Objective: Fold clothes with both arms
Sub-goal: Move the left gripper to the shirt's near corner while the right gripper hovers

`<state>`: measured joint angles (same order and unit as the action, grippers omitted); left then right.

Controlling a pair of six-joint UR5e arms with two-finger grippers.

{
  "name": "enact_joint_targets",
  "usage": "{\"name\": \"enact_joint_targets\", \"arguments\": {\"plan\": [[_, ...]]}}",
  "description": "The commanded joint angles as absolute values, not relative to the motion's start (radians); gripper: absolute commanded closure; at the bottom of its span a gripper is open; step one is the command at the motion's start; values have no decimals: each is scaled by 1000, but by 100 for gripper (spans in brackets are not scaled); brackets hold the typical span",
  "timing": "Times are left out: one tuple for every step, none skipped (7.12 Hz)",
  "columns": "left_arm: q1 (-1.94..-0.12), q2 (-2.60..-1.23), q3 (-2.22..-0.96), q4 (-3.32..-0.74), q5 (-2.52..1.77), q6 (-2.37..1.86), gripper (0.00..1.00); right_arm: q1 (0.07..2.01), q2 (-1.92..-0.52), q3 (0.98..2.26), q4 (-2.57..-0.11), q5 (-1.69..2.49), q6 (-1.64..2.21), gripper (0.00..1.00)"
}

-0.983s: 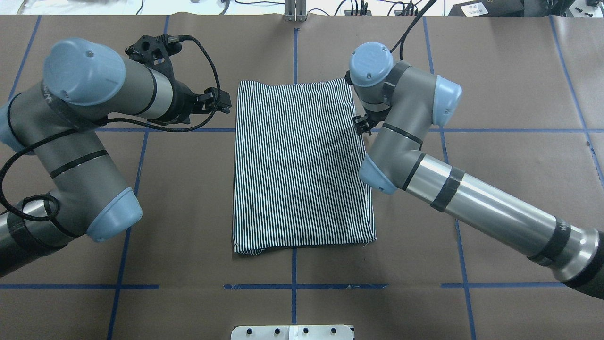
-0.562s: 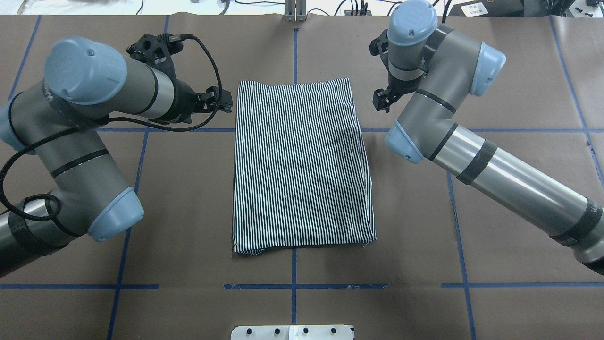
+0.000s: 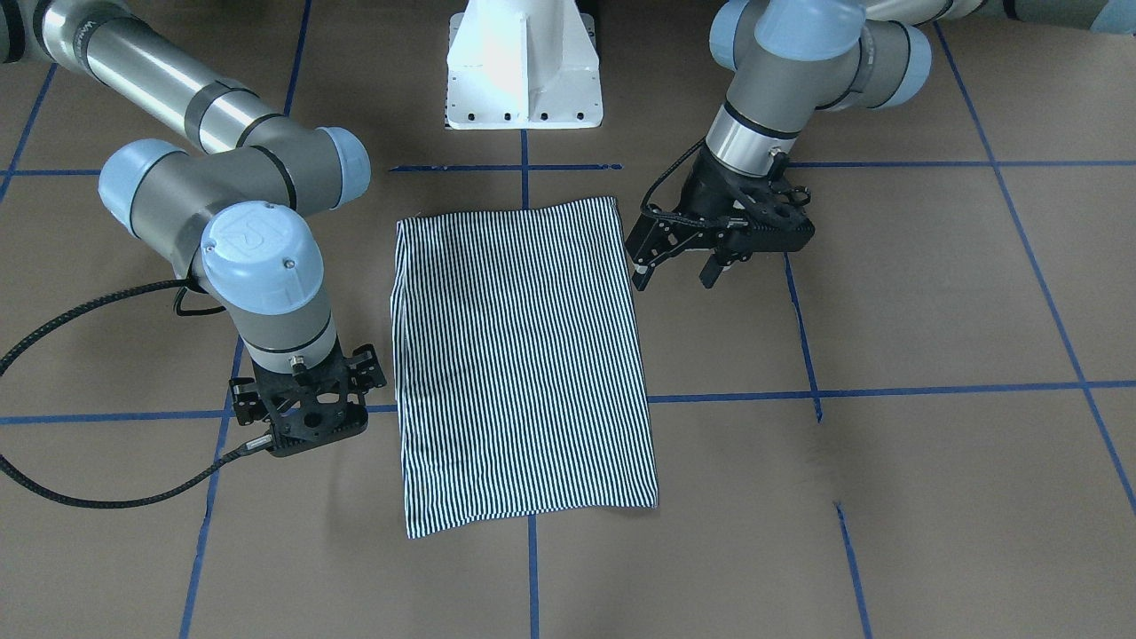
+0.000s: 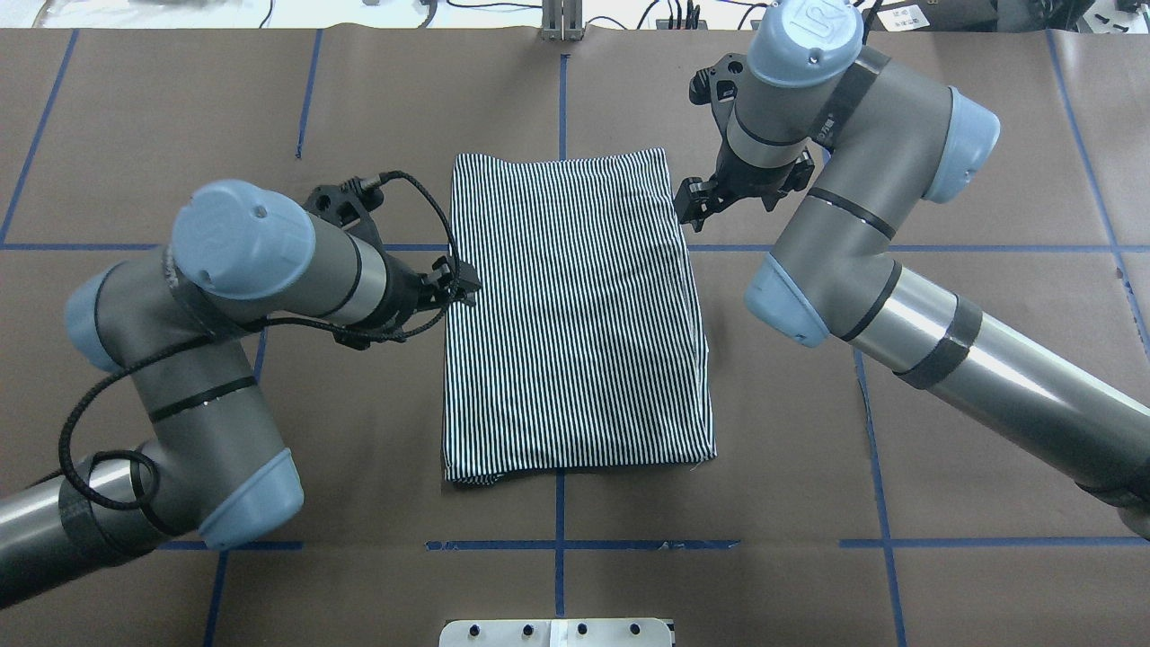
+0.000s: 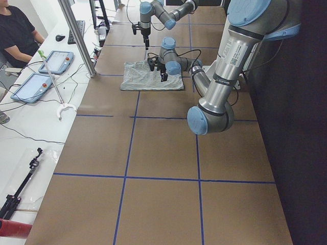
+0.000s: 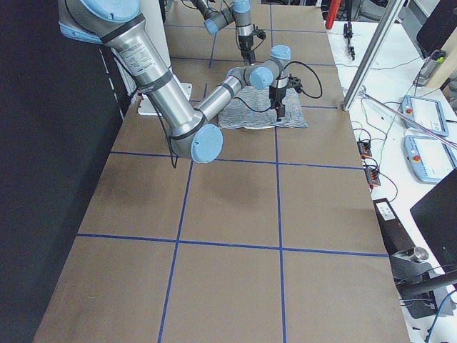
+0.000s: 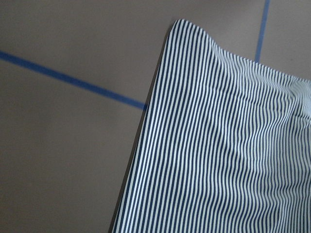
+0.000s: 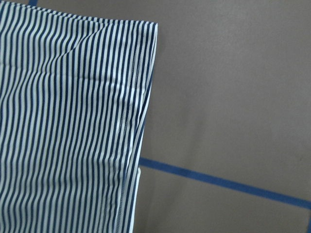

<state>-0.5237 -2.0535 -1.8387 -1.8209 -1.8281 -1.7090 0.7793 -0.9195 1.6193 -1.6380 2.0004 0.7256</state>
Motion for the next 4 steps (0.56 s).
{"name": "enact_joint_targets", "arguments": {"plan": [[-363, -2062, -1839, -1685, -1721, -1882, 0, 738, -982, 1748, -1640, 2025, 842, 0], [-320, -2075, -1835, -1628, -1718, -1906, 0, 738, -985, 1759, -1640, 2025, 850, 0], [-308, -2077, -1819, -1623, -1706, -1910, 1, 738, -992, 1770, -1640, 2026, 850, 0], [-302, -2077, -1818, -1618, -1698, -1911, 1, 738, -996, 1778, -1638, 2026, 848, 0]]}}
